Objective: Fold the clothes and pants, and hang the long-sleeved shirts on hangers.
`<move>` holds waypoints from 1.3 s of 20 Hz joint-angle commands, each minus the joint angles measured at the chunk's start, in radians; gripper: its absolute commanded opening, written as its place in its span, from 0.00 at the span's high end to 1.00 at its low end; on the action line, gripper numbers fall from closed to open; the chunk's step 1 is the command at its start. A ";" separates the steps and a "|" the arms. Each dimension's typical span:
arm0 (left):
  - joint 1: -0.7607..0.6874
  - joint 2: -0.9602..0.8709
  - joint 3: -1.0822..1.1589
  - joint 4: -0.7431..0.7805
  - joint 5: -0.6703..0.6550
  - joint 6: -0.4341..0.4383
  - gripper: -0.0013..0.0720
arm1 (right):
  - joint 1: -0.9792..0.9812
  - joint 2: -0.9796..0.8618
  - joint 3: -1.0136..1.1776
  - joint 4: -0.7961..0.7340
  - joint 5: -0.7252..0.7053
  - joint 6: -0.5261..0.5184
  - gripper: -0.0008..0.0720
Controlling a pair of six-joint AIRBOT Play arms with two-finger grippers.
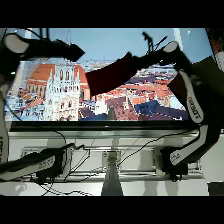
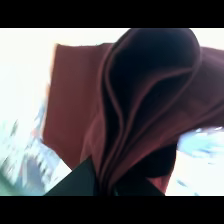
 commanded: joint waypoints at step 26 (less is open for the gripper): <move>0.174 0.211 0.000 0.063 -0.070 0.000 0.18 | -0.942 0.682 0.043 -0.609 0.467 0.325 0.24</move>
